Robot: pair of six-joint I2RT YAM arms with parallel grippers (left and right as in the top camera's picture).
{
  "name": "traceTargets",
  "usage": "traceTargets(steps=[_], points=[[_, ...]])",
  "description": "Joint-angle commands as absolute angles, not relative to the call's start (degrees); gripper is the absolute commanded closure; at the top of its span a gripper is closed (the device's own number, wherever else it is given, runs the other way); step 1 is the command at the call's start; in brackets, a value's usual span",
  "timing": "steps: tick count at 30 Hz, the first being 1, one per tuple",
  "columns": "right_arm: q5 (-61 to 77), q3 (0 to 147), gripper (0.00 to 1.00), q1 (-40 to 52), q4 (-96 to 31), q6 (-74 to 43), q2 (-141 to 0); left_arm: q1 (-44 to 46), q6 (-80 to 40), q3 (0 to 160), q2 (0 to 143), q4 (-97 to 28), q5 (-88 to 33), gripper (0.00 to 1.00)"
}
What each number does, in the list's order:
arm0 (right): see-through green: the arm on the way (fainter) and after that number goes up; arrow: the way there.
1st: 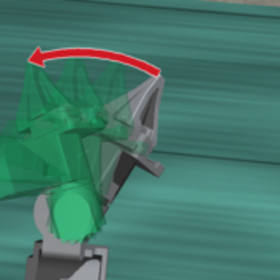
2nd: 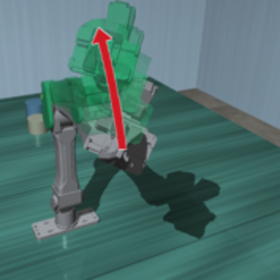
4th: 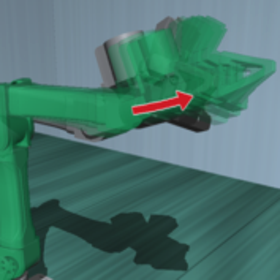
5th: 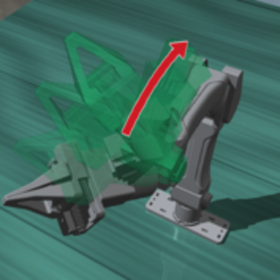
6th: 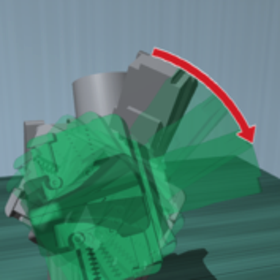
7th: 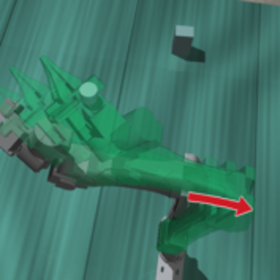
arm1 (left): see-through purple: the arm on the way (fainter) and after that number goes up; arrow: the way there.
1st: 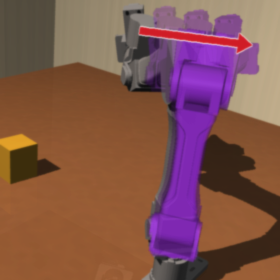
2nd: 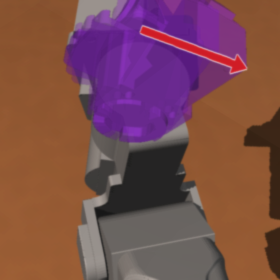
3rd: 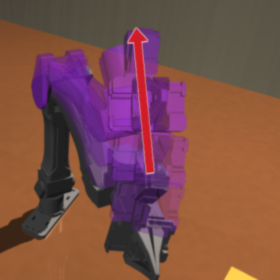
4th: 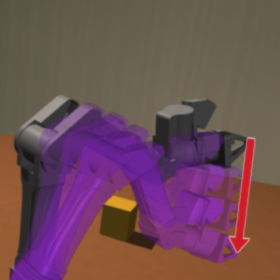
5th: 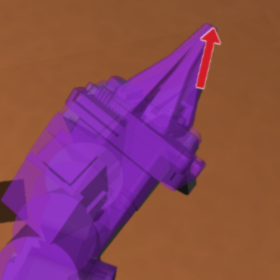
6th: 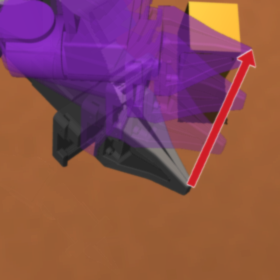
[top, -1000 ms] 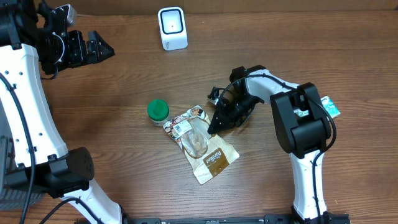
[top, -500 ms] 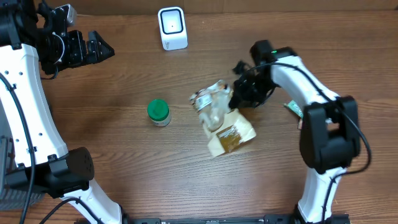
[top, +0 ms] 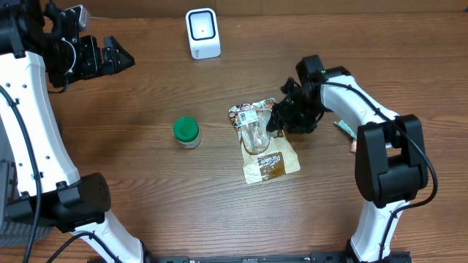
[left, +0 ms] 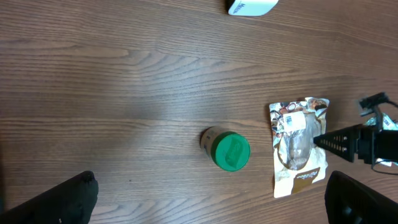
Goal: Scan the item barcode
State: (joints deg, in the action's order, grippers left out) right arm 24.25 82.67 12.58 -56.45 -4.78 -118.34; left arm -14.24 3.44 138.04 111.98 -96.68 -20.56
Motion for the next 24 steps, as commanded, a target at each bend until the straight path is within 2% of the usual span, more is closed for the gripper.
traceTargets(steps=[1, 10, 16, 24], points=[[26.2, 79.6, 0.34, 9.2, -54.9, -5.0, -118.0, -13.8, 4.5, 138.6, 111.6, -96.8, -20.4, 0.0], [40.3, 75.6, 0.25, 3.4, -53.5, 9.2, -118.1, -13.8, 4.5, 138.6, 111.6, -96.8, -20.4, 0.0], [40.8, 72.0, 0.24, 4.4, -48.4, 9.3, -118.1, -13.8, 4.7, 138.6, 111.6, -96.0, -20.2, 0.01], [40.8, 71.6, 0.24, 4.4, -48.5, 9.3, -118.1, -13.8, 3.3, 138.6, 111.6, -89.7, -20.7, 0.0]])
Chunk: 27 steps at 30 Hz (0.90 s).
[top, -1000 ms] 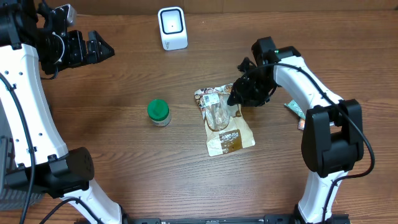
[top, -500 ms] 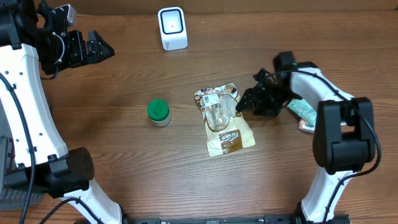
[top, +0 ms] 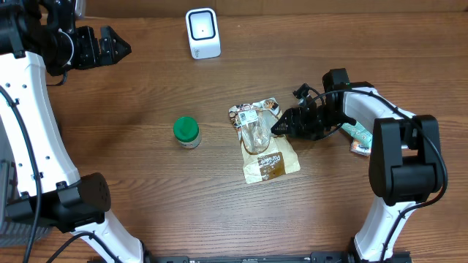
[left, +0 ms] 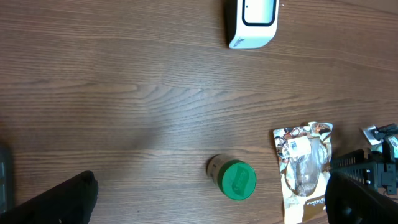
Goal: Scan the item barcode
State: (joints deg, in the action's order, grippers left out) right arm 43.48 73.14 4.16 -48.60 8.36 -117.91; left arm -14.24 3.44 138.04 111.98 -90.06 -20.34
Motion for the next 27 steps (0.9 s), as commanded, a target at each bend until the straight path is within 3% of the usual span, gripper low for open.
traceTargets(steps=[1, 7, 8, 9, 10, 20, 27], points=[[40.7, 71.6, 0.24, 4.4, -48.5, 9.3, -118.1, -13.8, 2.1, 138.6, 111.6, -89.7, -21.1, 0.0], [40.6, 71.6, 0.24, 4.4, -48.5, 9.3, -118.1, -13.8, -5.1, 138.6, 111.6, -89.8, -25.3, 0.0], [40.6, 71.6, 0.24, 4.4, -48.5, 9.3, -118.1, -13.8, -5.1, 138.6, 111.6, -89.8, -26.2, 0.17], [40.6, 71.6, 0.24, 4.4, -48.5, 9.3, -118.1, -13.6, -4.9, 138.5, 111.8, -89.7, -26.9, 0.63], [40.6, 71.6, 0.24, 4.4, -48.5, 9.3, -118.1, -13.3, -5.3, 138.5, 111.9, -89.8, -27.2, 0.94], [40.6, 71.6, 0.25, 4.4, -48.3, 9.3, -118.1, 3.2, -6.2, 133.7, 112.2, -92.8, -20.7, 0.96], [40.6, 71.6, 0.26, 4.4, -48.3, 9.3, -118.1, 14.6, -12.4, 123.3, 112.1, -85.9, -21.7, 0.96]])
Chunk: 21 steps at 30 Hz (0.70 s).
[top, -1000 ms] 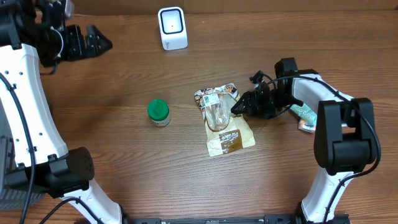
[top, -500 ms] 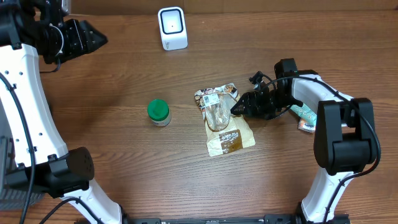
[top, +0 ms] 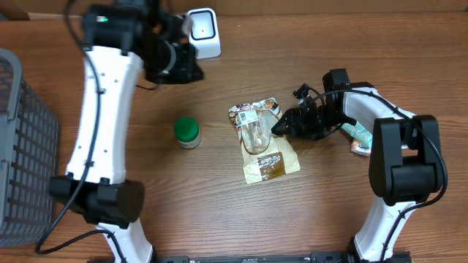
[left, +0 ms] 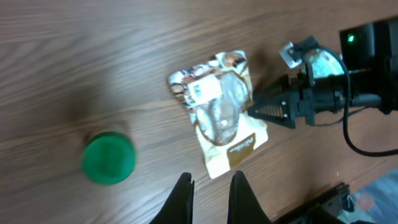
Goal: Scan the item barcode
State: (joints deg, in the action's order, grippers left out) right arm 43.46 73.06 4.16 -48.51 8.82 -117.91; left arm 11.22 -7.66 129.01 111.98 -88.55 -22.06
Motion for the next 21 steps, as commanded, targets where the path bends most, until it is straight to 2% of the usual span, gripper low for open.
traceTargets(steps=[1, 10, 21], points=[[40.6, 71.6, 0.26, 4.4, -48.3, 9.3, -118.1, 15.4, -13.5, 121.3, 112.1, -84.6, -21.7, 0.95], [40.6, 71.6, 0.26, 4.4, -48.5, 9.3, -118.1, 22.5, -23.8, 98.5, 112.0, -66.7, -22.5, 0.96], [40.6, 71.6, 0.26, 4.4, -48.6, 9.3, -118.1, 26.6, -38.7, 80.3, 112.1, -47.6, -22.5, 0.96]])
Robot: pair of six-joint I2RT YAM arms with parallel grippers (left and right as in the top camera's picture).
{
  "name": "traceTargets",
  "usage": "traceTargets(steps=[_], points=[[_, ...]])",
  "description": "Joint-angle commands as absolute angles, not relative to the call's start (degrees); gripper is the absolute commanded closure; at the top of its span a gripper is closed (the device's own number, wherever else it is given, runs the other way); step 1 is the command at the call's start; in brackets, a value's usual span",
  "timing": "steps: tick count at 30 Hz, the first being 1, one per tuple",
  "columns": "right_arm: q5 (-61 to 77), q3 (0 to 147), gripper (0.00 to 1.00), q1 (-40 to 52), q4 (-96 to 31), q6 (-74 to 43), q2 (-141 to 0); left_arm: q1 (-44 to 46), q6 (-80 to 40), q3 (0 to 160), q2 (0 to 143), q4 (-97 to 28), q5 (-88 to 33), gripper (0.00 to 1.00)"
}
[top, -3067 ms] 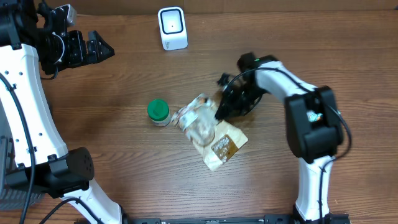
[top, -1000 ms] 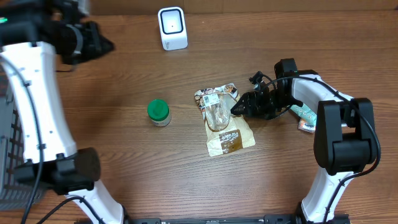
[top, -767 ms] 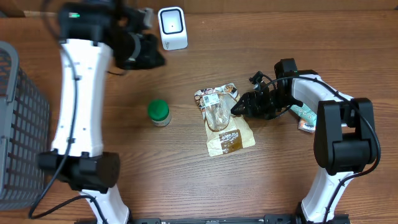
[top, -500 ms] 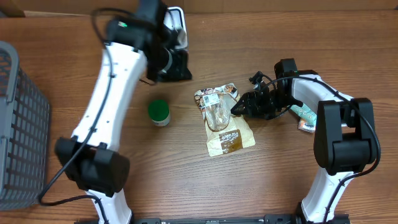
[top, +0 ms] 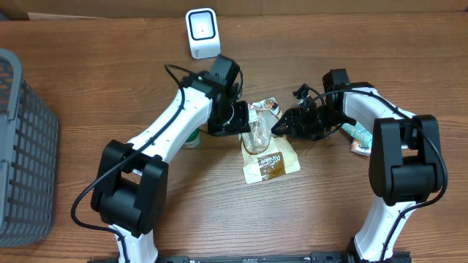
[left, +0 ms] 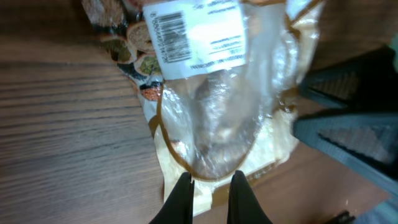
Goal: Scan the item barcode
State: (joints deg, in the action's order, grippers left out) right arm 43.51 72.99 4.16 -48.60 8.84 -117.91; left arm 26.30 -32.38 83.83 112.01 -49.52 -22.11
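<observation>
The item is a flat snack pouch (top: pixel 269 155) with a clear window, lying on the wood table. In the left wrist view the pouch (left: pixel 217 118) fills the frame, and its white barcode label (left: pixel 193 31) faces up. My left gripper (top: pixel 245 118) is low over the pouch's upper left part. Its fingers (left: pixel 211 182) stand a narrow gap apart, with nothing seen between them. My right gripper (top: pixel 279 128) tapers to a point at the pouch's right edge and also shows as a dark wedge (left: pixel 301 109). The white scanner (top: pixel 202 33) stands at the back.
A green-lidded jar (top: pixel 190 137) peeks out from under my left arm. A grey wire basket (top: pixel 22 146) sits at the table's left edge. A small teal packet (top: pixel 358 137) lies beside my right forearm.
My left arm was high near the scanner and is now low at the pouch's upper left, so the pouch fills its wrist view. The right gripper and the pouch have not moved.
First my left gripper was wide open at the far back left, and my right gripper lay on the pouch. Then the right gripper was at the pouch's right edge. Later the left arm was near the scanner with fingers narrowed, and now it is low over the pouch.
</observation>
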Motion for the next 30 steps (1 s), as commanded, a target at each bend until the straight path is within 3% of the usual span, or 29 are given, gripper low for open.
traceTargets(steps=[1, 12, 30], points=[[40.6, 71.6, 0.26, 4.4, -48.6, 9.3, -118.1, 26.7, -39.4, 78.9, 112.1, -46.1, -22.5, 0.96], [40.6, 71.6, 0.26, 4.4, -49.2, 9.1, -118.1, 28.3, -44.0, 69.7, 112.1, -30.7, -22.1, 0.96], [43.0, 67.0, 0.31, 4.6, -46.2, 8.6, -118.4, 30.6, -44.0, 69.5, 112.2, -31.0, -17.0, 0.96]])
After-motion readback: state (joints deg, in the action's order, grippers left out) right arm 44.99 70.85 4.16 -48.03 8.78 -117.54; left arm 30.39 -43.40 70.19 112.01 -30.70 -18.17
